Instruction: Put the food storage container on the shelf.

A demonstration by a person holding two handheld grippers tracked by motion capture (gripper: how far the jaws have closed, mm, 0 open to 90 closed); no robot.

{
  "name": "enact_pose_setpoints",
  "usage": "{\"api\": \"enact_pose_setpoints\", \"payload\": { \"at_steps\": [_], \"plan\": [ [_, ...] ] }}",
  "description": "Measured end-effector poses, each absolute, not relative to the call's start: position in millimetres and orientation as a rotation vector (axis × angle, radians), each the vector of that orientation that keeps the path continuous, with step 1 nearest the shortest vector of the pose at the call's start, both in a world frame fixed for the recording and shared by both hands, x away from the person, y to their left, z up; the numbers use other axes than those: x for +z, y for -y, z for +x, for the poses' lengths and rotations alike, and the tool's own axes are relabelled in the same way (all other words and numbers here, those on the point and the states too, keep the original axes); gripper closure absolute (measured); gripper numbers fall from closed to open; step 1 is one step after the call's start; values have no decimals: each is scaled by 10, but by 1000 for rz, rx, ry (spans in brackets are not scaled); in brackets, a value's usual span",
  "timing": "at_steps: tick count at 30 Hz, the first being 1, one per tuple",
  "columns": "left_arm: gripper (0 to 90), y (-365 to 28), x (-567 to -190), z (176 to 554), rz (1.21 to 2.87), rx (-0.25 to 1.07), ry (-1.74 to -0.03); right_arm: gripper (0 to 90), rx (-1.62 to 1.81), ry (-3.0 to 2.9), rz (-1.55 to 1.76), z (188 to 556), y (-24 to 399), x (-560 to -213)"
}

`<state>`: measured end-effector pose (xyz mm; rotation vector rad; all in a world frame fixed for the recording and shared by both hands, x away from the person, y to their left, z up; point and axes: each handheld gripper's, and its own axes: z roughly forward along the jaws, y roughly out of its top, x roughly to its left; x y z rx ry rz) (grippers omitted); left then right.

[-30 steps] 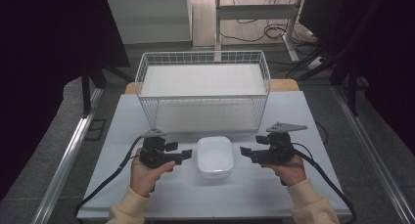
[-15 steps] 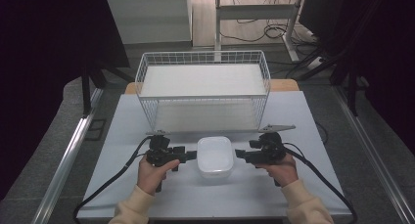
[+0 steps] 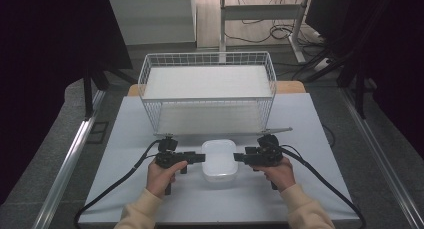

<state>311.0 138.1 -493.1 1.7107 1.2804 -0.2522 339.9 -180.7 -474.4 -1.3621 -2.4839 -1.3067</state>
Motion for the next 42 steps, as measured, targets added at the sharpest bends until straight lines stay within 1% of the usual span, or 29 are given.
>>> {"api": "enact_pose_setpoints", "payload": {
  "at_steps": [8, 16, 19, 20, 21, 23, 32, 38, 42],
  "plan": [
    [431, -1344, -5006, 3142, 1688, -295, -1279, 393, -1277, 2435, -1354, 3433, 1754, -4827],
    [470, -1311, -5062, 3150, 1683, -337, -1288, 457, -1262, 2381, -1366, 3456, 1733, -4875],
    [515, -1292, -5092, 3148, 1683, -352, -1290, 505, -1255, 2347, -1373, 3465, 1731, -4893],
    [541, -1290, -5095, 3147, 1683, -347, -1294, 540, -1257, 2322, -1371, 3468, 1732, -4898],
    [558, -1289, -5099, 3146, 1680, -338, -1305, 542, -1256, 2312, -1369, 3469, 1733, -4901],
    [609, -1297, -5102, 3143, 1672, -334, -1314, 574, -1252, 2285, -1385, 3473, 1746, -4905],
    [713, -1360, -5030, 3054, 1667, -327, -1280, 706, -1282, 2165, -1406, 3435, 1858, -4873],
    [788, -1388, -4947, 2970, 1683, -259, -1254, 787, -1338, 2186, -1381, 3321, 1866, -4779],
    [792, -1386, -4940, 2945, 1701, -252, -1242, 788, -1353, 2211, -1359, 3290, 1864, -4764]
  ]
}}
